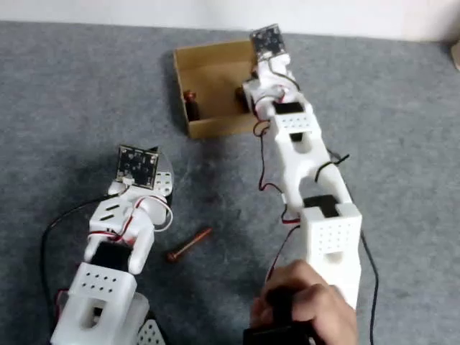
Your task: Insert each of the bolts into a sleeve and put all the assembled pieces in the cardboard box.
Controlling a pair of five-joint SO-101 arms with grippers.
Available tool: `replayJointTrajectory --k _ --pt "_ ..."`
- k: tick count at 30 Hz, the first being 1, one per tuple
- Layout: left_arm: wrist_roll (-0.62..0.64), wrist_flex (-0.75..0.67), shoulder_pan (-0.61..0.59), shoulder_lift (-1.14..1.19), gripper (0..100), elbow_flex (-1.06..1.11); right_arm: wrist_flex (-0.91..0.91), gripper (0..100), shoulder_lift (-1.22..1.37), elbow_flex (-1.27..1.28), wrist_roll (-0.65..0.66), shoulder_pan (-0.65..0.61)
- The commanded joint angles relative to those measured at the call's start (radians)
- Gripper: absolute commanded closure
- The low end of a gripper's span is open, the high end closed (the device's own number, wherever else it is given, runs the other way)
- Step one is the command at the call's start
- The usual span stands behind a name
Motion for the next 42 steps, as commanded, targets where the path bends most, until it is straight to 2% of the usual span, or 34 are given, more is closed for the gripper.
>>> replayJointTrajectory --k 1,5,7,10,12,25,42 --pt "0.002 -0.029 -0.005 0.004 98 -0.012 -0.076 99.5 0.015 -0.025 0.012 -0.007" --pt "0.002 -0.029 -0.005 0.004 98 -0.012 -0.077 95.9 0.053 -0.025 0.014 -0.004" --pt "0.002 -0.029 -0.005 0.004 98 -0.013 -0.076 84.1 0.064 -0.024 0.014 -0.004" --pt "0.002 -0.029 -0.005 0.004 98 -0.013 -0.056 60.1 0.064 -0.019 0.012 -0.002" --pt "0.002 -0.029 -0.005 0.004 98 -0.013 0.036 51.8 0.059 -0.025 0.012 -0.001" --pt "0.002 -0.029 -0.005 0.004 97 -0.013 0.39 55.2 -0.203 -0.11 0.006 0.041" --pt "0.002 -0.028 -0.012 0.004 97 -0.013 0.866 55.2 -0.952 -0.104 0.008 0.021"
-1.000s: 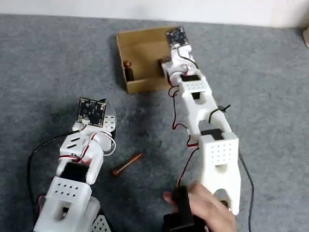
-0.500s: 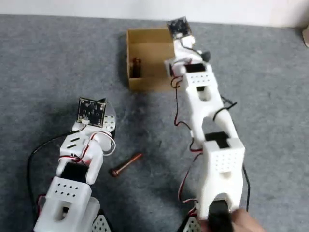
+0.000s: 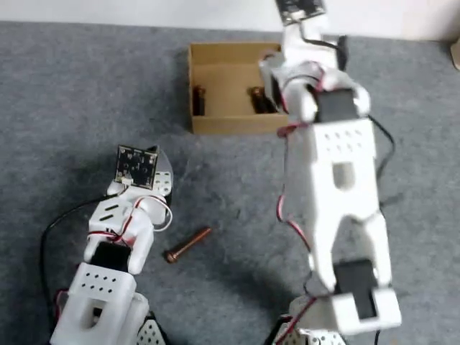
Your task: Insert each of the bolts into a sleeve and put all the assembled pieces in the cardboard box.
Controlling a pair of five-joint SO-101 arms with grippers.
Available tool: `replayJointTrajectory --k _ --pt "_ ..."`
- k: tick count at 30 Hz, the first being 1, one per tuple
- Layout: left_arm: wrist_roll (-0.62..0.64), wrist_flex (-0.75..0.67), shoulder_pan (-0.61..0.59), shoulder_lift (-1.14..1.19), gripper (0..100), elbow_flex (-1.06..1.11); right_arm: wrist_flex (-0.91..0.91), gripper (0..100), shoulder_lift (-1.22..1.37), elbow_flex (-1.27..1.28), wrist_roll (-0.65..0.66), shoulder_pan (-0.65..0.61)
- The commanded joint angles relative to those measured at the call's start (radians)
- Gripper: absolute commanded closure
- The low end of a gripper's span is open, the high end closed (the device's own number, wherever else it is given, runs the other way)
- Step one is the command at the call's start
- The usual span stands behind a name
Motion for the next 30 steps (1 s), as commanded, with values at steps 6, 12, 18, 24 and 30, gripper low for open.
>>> replayJointTrajectory --k 6,12,18,24,30 --pt "0.005 -0.003 -0.025 0.004 98 -0.05 0.309 55.2 -0.464 -0.041 0.014 -0.216" --pt "0.137 0.292 -0.122 0.004 98 -0.257 0.475 55.2 -0.532 0.134 0.015 -0.432" --pt "0.15 0.411 -0.214 0.004 98 -0.377 0.358 55.2 -0.542 0.518 0.115 -0.621" --pt "0.146 0.514 -0.499 0.002 97 -0.533 0.09 55.2 -0.532 0.898 0.25 -0.736" --pt "0.144 0.606 -0.549 -0.005 97 -0.582 -0.179 55.2 -0.53 1.178 0.325 -0.739"
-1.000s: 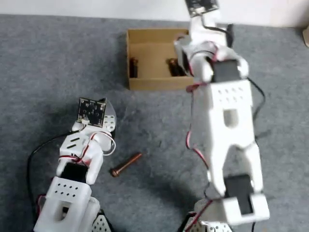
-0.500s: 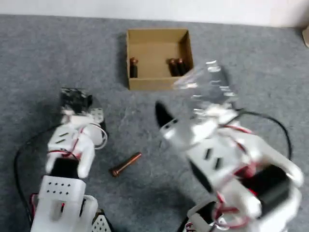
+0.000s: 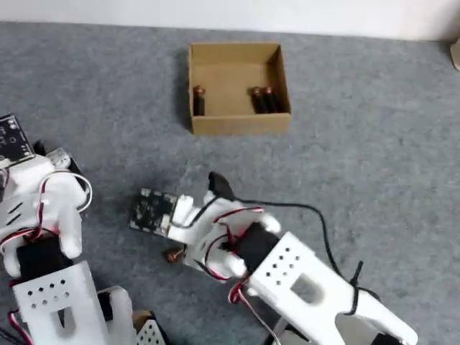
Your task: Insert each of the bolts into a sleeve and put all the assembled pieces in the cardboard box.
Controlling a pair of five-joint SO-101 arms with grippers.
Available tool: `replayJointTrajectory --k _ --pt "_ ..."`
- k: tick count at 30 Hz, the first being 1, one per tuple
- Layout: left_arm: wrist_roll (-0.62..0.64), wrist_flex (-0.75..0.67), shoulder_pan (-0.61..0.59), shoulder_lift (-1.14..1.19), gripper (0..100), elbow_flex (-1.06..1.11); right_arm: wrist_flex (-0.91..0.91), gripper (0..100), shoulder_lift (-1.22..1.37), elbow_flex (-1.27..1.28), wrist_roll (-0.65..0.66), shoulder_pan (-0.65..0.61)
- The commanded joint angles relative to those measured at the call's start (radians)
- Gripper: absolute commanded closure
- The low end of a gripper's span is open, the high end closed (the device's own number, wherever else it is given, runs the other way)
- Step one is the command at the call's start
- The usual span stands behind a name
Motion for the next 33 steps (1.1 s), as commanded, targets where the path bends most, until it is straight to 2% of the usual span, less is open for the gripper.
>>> replayJointTrajectory --k 1,5,10,12,15,18,21,23,26,30,33 --pt "-0.003 0.009 -0.01 -0.004 97 -0.058 -0.16 55.2 -0.002 0.125 0.051 -0.013" --pt "-0.003 0.012 0.038 0.004 97 -0.044 -0.289 55.2 -0.002 0.237 0.049 -0.007" --pt "-0.044 0.005 0.197 0.051 97 0.028 -0.335 55.2 -0.004 0.305 0.043 -0.012" --pt "-0.057 -0.015 0.199 0.154 98 0.01 -0.344 55.2 -0.004 0.343 0.043 -0.01" --pt "-0.057 -0.052 0.188 0.398 98 -0.071 -0.45 55.2 -0.004 0.427 0.041 -0.008" --pt "-0.052 -0.026 0.182 0.653 98 -0.205 -0.547 55.2 -0.004 0.476 -0.009 0.005" --pt "-0.044 -0.015 0.14 0.788 98 -0.291 -0.559 55.2 -0.004 0.463 -0.031 0.018" --pt "0.003 -0.012 0.09 0.774 98 -0.321 -0.572 55.2 -0.001 0.39 -0.034 0.018" --pt "0.014 0.071 0.01 0.656 98 -0.349 -0.556 55.2 0.079 0.289 -0.034 0.001" --pt "0.005 0.187 -0.021 0.415 98 -0.349 -0.55 55.2 0.352 0.07 -0.035 -0.021" --pt "-0.061 0.236 -0.015 0.232 98 -0.314 -0.536 55.2 0.596 -0.139 -0.035 -0.024"
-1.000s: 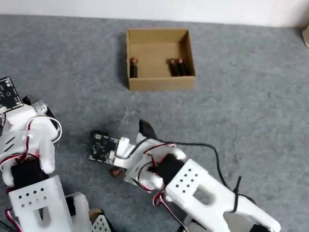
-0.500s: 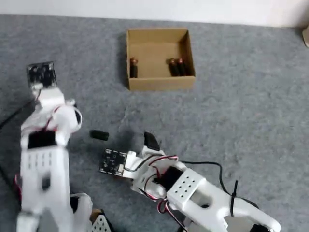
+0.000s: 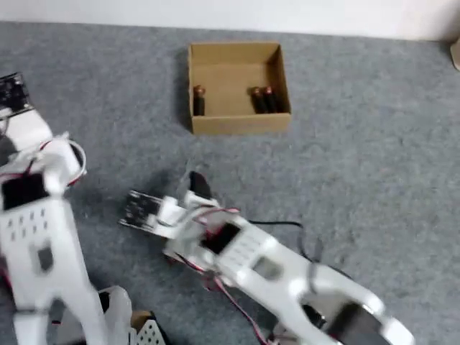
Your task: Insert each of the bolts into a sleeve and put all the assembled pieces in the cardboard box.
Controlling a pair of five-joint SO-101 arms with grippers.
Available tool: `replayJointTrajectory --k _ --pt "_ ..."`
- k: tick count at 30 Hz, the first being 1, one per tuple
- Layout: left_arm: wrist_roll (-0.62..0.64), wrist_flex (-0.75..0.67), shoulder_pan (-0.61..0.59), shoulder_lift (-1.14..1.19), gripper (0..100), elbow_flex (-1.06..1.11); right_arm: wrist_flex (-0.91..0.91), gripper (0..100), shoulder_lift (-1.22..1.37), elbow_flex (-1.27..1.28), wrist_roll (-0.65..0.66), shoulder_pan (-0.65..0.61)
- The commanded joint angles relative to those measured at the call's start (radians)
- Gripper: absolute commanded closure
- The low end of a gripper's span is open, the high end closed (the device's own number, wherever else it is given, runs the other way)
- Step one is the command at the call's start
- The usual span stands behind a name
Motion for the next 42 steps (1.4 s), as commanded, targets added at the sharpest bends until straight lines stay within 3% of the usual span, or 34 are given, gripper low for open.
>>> replayJointTrajectory --k 1,6,15,22,27,42 --pt "-0.049 0.054 -0.005 -0.237 98 0.001 0.024 55.2 0.282 -0.289 -0.014 -0.012" --pt "-0.055 0.052 -0.01 -0.414 97 0.077 0.117 55.2 0.588 -0.659 -0.078 -0.036" --pt "-0.057 0.054 -0.012 -0.433 98 0.088 0.271 55.2 0.912 -1.067 -0.081 -0.047" --pt "-0.057 0.052 -0.012 -0.435 98 0.104 0.354 55.2 1.0 -1.112 -0.086 0.001" --pt "-0.057 0.052 -0.012 -0.435 98 0.113 0.387 55.2 0.995 -1.118 -0.215 0.038" --pt "-0.055 0.052 -0.007 -0.435 98 0.114 0.685 55.2 1.007 -1.199 -0.264 0.116"
